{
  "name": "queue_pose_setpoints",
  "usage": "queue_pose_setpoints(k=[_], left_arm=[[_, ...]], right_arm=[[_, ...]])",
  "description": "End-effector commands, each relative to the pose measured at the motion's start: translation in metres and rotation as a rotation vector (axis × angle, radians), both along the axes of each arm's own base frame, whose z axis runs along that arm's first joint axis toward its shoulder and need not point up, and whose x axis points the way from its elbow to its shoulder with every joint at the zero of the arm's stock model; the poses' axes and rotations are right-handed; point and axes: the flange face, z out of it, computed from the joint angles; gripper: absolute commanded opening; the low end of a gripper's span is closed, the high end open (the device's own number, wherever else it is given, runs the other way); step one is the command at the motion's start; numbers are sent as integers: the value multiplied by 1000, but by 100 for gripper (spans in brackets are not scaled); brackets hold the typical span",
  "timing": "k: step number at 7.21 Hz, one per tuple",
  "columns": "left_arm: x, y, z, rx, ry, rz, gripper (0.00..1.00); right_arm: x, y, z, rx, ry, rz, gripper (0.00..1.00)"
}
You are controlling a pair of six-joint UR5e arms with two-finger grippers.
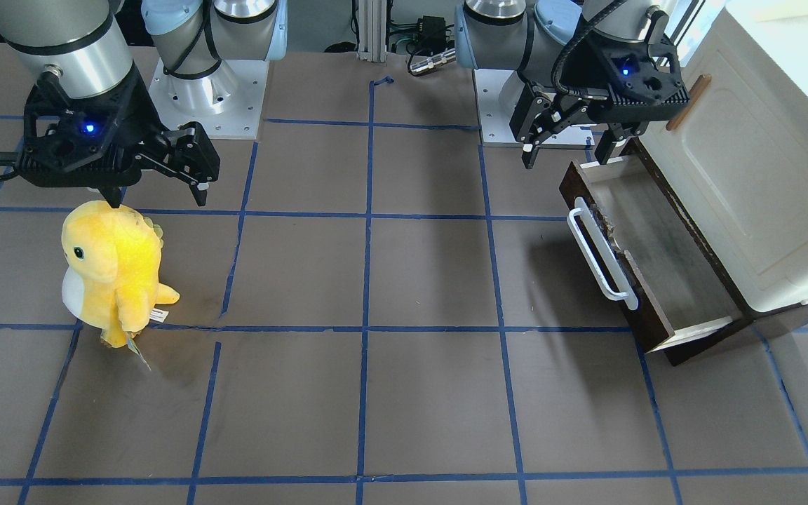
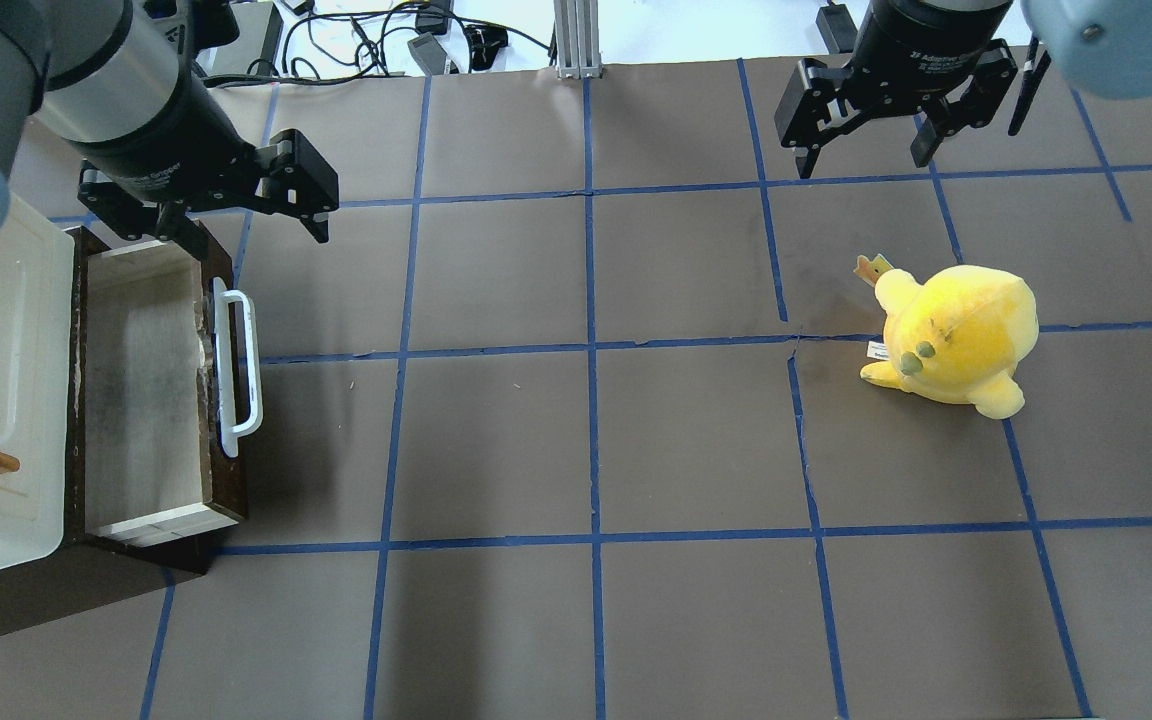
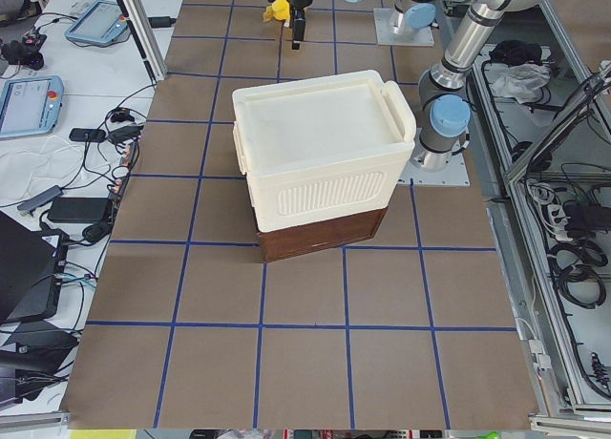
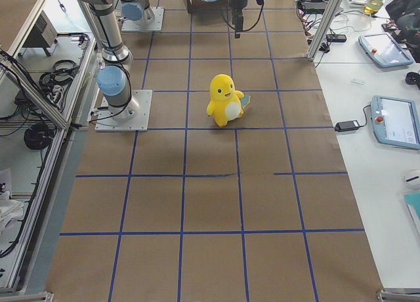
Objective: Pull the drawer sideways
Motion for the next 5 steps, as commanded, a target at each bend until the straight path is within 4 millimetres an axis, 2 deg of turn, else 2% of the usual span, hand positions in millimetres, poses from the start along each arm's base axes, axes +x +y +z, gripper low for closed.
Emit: queue_pose_setpoints(k=[1, 5], left_arm=[[6, 2, 6, 16, -50, -39, 100], [8, 1, 7, 15, -42, -40, 100]], right_arm=[[0, 0, 0, 0, 0, 0, 100], [0, 0, 0, 0, 0, 0, 100]])
